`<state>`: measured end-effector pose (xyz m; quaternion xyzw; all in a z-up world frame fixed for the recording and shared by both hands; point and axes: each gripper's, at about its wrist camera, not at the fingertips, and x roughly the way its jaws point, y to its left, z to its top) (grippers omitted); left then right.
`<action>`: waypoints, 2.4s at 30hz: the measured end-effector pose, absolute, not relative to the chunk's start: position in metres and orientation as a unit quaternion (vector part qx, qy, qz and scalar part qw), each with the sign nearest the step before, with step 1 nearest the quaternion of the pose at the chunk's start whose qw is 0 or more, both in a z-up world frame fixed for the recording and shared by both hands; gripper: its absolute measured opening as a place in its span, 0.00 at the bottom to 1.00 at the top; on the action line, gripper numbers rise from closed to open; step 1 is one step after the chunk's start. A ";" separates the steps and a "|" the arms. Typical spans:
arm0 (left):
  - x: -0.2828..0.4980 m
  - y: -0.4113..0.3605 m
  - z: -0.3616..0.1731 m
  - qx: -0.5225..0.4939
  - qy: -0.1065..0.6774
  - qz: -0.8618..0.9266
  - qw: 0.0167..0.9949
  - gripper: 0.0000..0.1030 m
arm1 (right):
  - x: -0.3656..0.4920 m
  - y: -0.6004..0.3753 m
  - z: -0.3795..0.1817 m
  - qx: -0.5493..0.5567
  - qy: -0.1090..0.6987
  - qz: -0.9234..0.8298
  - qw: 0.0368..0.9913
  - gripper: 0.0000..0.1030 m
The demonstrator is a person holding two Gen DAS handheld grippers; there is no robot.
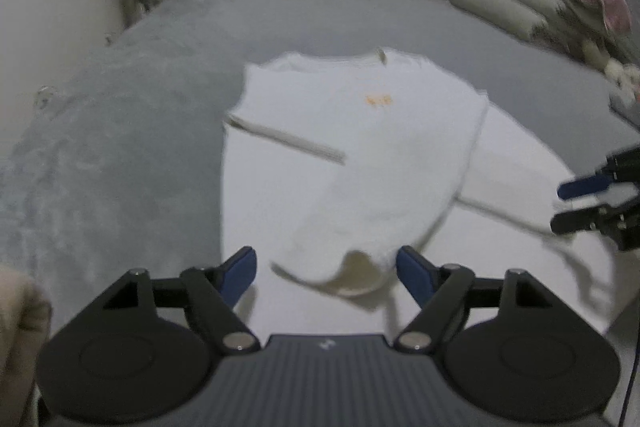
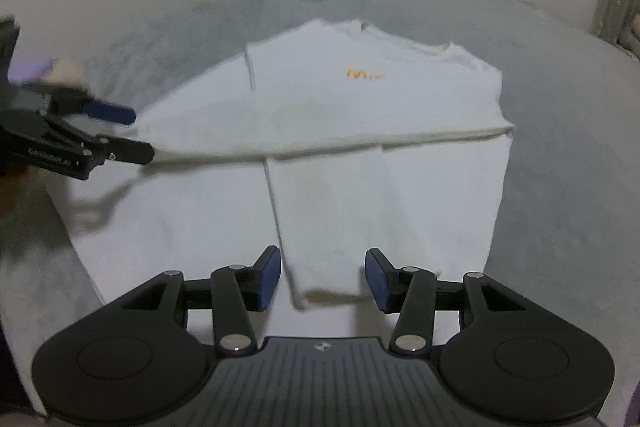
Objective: Fold clothes
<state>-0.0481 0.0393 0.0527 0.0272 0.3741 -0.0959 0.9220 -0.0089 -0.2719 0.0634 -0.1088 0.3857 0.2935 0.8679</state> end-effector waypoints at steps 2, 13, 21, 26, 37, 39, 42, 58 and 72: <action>-0.045 0.038 0.055 0.027 0.370 -0.092 0.924 0.79 | -0.007 -0.276 0.069 -0.087 0.372 0.285 0.879 0.46; -0.038 0.008 0.026 0.080 0.410 -0.088 0.904 0.85 | -0.001 -0.261 0.061 -0.103 0.384 0.268 0.878 0.49; -0.038 0.022 0.039 0.069 0.398 -0.081 0.911 0.90 | -0.009 -0.263 0.065 -0.109 0.374 0.266 0.882 0.52; -0.031 0.033 0.042 0.054 0.398 -0.068 0.913 0.90 | -0.008 -0.263 0.062 -0.121 0.379 0.255 0.881 0.55; -0.031 0.037 0.043 0.048 0.401 -0.059 0.913 0.91 | -0.004 -0.265 0.063 -0.125 0.372 0.249 0.885 0.55; -0.030 0.031 0.038 0.052 0.414 -0.070 0.906 0.91 | -0.001 -0.264 0.061 -0.127 0.375 0.241 0.886 0.55; -0.033 0.029 0.043 0.060 0.404 -0.074 0.910 0.91 | -0.002 -0.265 0.065 -0.119 0.368 0.238 0.891 0.55; -0.029 0.013 0.021 0.065 0.405 -0.064 0.910 0.93 | 0.007 -0.222 0.066 -0.147 0.296 0.251 0.910 0.56; -0.030 0.024 0.021 0.042 0.421 -0.070 0.903 0.94 | 0.024 -0.189 0.030 -0.144 0.301 0.269 0.904 0.56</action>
